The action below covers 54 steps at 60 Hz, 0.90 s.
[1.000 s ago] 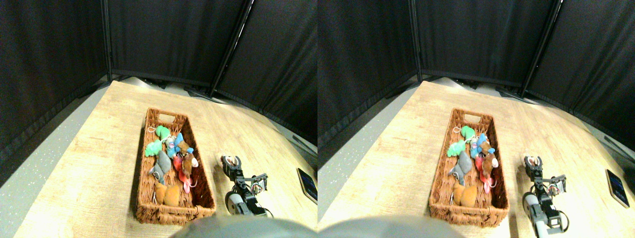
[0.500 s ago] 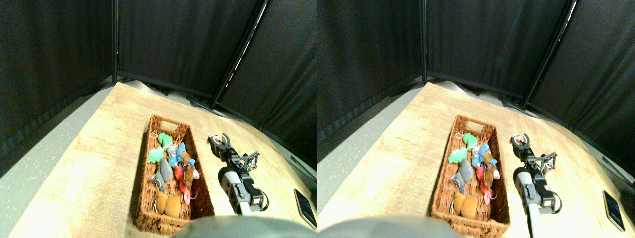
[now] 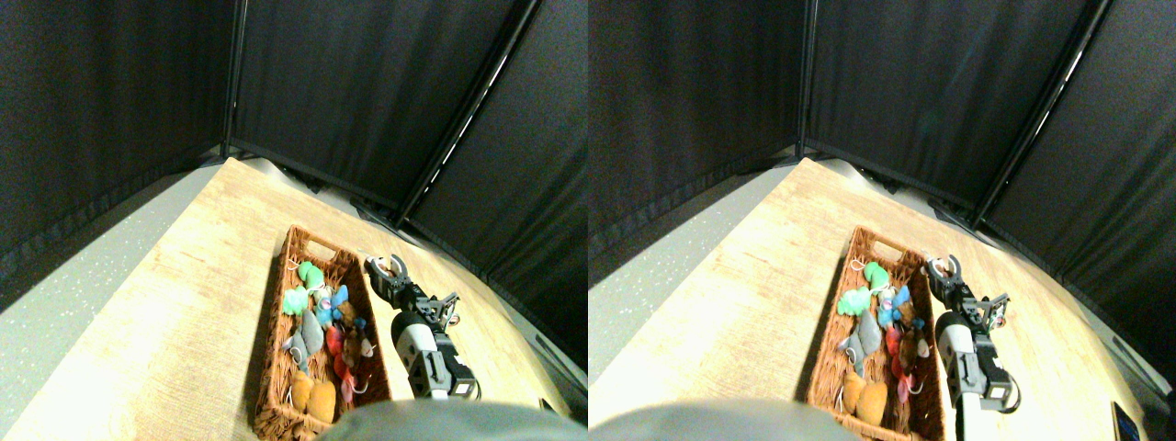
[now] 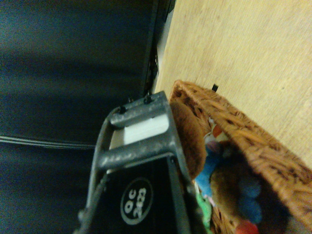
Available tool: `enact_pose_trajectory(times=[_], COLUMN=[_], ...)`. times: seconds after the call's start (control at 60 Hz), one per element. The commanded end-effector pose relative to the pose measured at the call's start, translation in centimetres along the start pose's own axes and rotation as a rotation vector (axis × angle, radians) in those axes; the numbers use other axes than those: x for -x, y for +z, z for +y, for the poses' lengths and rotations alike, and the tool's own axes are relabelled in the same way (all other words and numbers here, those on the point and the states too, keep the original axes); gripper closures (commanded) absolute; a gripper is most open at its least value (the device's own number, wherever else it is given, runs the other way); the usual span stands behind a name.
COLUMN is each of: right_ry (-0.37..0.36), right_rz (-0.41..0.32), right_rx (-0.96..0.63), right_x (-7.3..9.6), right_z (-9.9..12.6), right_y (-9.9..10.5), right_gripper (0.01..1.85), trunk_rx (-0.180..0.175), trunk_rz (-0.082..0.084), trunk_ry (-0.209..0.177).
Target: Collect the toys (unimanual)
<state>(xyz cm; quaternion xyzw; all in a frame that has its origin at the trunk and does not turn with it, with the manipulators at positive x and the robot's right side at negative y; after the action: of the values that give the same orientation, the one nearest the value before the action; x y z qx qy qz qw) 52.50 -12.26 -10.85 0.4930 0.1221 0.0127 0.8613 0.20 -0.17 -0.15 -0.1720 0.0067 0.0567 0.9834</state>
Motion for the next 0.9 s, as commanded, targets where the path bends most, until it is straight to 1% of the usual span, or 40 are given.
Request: enact_pose_trajectory(times=[0.017, 0.05, 0.083, 0.1, 0.167, 0.25, 0.283, 0.35, 0.45, 0.55, 0.583, 0.617, 0.65, 0.667, 0.683, 0.7, 0.717, 0.733, 0.75, 0.767, 0.783, 0.8, 0.867, 0.9], right_ry=[0.046, 0.047, 0.061, 0.061, 0.049, 0.041, 0.036, 0.037, 0.039, 0.041, 0.035, 0.022, 0.012, 0.006, 0.005, 0.004, -0.002, -0.005, -0.009, -0.011, -0.01, -0.011, -0.015, -0.013], right_rz=[-0.007, -0.002, 0.032, 0.037, 0.028, 0.046, 0.049, 0.062, 0.075, 0.08, 0.064, 0.058, 0.048, 0.034, 0.045, 0.05, 0.057, 0.06, 0.064, 0.069, 0.085, 0.1, 0.113, 0.097], right_rx=[-0.012, -0.016, -0.01, -0.007, -0.006, 0.005, 0.028, 0.032, 0.015, 0.018, 0.013, -0.018, -0.041, -0.057, -0.055, -0.052, -0.048, -0.044, -0.032, -0.029, -0.034, -0.034, -0.033, -0.028], right_x=[0.0, 0.0, -0.2, -0.2, -0.1, -0.1, 0.1, 0.1, 0.2, 0.1, 0.2, 0.3, 0.4, 0.5, 0.4, 0.4, 0.3, 0.2, 0.1, 0.0, -0.1, -0.2, -0.3, -0.3], right_z=[1.0, 1.1, 1.4, 1.5, 1.9, 2.3, 2.6, 2.6, 2.7, 2.7, 2.7, 2.5, 2.5, 2.4, 2.2, 2.1, 2.0, 1.9, 1.8, 1.7, 1.6, 1.5, 1.4, 1.3], right_y=[-0.4, -0.6, -0.9, -1.2, -1.8, -2.5, -3.2, -3.5, -3.9, -4.1, -4.1, -3.9, -3.8, -3.7, -3.6, -3.5, -3.3, -3.2, -3.0, -2.9, -2.7, -2.6, -2.3, -2.2], right_gripper=[1.62, 1.62, 1.63, 1.62, 1.62, 1.63, 1.59, 1.58, 1.59, 1.63, 1.67, 1.76, 1.75, 1.62, 1.47, 1.38, 1.18, 1.08, 0.94, 0.88, 0.75, 0.66, 0.57, 0.5], trunk_rx=[0.054, 0.059, 0.065, 0.067, 0.077, 0.088, 0.092, 0.099, 0.1, 0.094, 0.09, 0.087, 0.083, 0.082, 0.08, 0.079, 0.077, 0.077, 0.074, 0.073, 0.071, 0.07, 0.065, 0.062], trunk_rz=[-0.023, -0.024, -0.026, -0.026, -0.028, -0.031, -0.032, -0.035, -0.036, -0.034, -0.033, -0.031, -0.032, -0.032, -0.029, -0.028, -0.027, -0.027, -0.027, -0.026, -0.025, -0.025, -0.022, -0.02], trunk_ry=[0.028, 0.031, 0.035, 0.036, 0.043, 0.052, 0.055, 0.061, 0.062, 0.055, 0.05, 0.048, 0.045, 0.045, 0.043, 0.042, 0.041, 0.04, 0.039, 0.038, 0.037, 0.036, 0.032, 0.031])
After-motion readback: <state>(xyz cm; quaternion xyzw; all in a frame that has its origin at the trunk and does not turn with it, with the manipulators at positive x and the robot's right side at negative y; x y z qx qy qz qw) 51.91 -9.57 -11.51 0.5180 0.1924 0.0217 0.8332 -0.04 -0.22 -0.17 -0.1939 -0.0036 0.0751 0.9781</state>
